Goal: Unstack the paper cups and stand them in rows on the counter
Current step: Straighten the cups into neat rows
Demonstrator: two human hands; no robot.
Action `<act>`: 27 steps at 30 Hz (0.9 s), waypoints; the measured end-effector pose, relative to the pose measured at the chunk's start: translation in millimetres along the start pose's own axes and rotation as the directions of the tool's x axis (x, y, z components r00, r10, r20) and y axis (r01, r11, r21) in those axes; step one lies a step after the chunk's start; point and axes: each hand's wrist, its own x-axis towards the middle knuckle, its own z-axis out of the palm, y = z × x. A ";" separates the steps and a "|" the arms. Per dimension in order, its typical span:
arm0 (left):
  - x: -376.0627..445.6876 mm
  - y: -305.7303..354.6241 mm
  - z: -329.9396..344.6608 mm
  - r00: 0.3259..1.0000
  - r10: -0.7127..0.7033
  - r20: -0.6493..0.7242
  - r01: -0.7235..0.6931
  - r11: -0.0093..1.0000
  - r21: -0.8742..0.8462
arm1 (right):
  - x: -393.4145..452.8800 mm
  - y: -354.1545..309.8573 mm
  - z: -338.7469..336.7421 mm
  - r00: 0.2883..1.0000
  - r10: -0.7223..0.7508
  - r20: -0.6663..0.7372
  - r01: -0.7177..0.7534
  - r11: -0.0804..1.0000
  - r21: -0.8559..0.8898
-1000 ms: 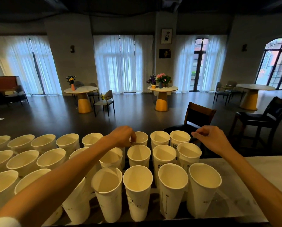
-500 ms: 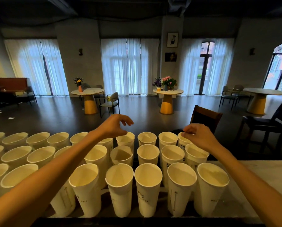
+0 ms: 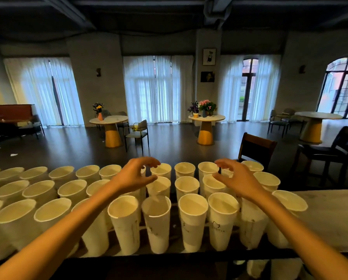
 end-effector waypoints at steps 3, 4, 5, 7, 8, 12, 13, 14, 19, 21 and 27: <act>-34.8 -18.5 -23.4 1.000 -0.026 -0.015 0.026 1.000 -0.014 | -17.3 -22.5 24.6 1.000 0.010 -0.020 -0.009 0.998 0.058; -46.4 -26.2 -31.6 0.999 -0.049 -0.019 0.049 0.999 -0.024 | -22.3 -30.9 33.3 1.000 0.010 -0.013 -0.009 0.997 0.071; -60.2 -35.2 -42.7 0.997 -0.075 -0.015 0.075 0.997 -0.022 | -28.2 -42.4 43.2 1.000 0.012 0.005 -0.013 0.996 0.085; -76.1 -47.3 -56.9 0.994 -0.107 -0.027 0.106 0.994 -0.031 | -34.8 -52.5 54.9 0.999 -0.008 0.031 0.005 0.996 0.092; -83.2 -53.7 -65.4 0.992 -0.121 -0.035 0.120 0.992 -0.030 | -36.0 -58.3 59.9 0.999 -0.024 0.030 0.021 0.996 0.090; -118.6 -70.8 -92.0 0.979 -0.177 -0.100 0.174 0.984 -0.044 | -39.8 -79.7 75.4 0.997 -0.052 0.053 0.047 0.994 0.094; -125.2 -71.7 -95.1 0.976 -0.187 -0.107 0.183 0.982 -0.051 | -40.6 -83.2 77.6 0.997 -0.054 0.049 0.048 0.993 0.105; -134.4 -72.2 -98.2 0.973 -0.195 -0.122 0.190 0.980 -0.051 | -41.3 -89.3 80.9 0.997 -0.066 0.045 0.060 0.991 0.120; -171.1 -68.1 -102.1 0.949 -0.281 -0.146 0.274 0.960 -0.067 | -50.6 -105.6 98.6 0.989 -0.096 0.110 0.076 0.982 0.171; -177.8 -66.6 -100.3 0.946 -0.301 -0.123 0.296 0.954 -0.057 | -54.0 -108.7 105.2 0.989 -0.093 0.116 0.070 0.980 0.188; -186.9 -67.7 -92.4 0.960 -0.274 -0.050 0.276 0.960 0.047 | -63.6 -122.4 124.3 0.989 -0.074 0.126 0.048 0.979 0.200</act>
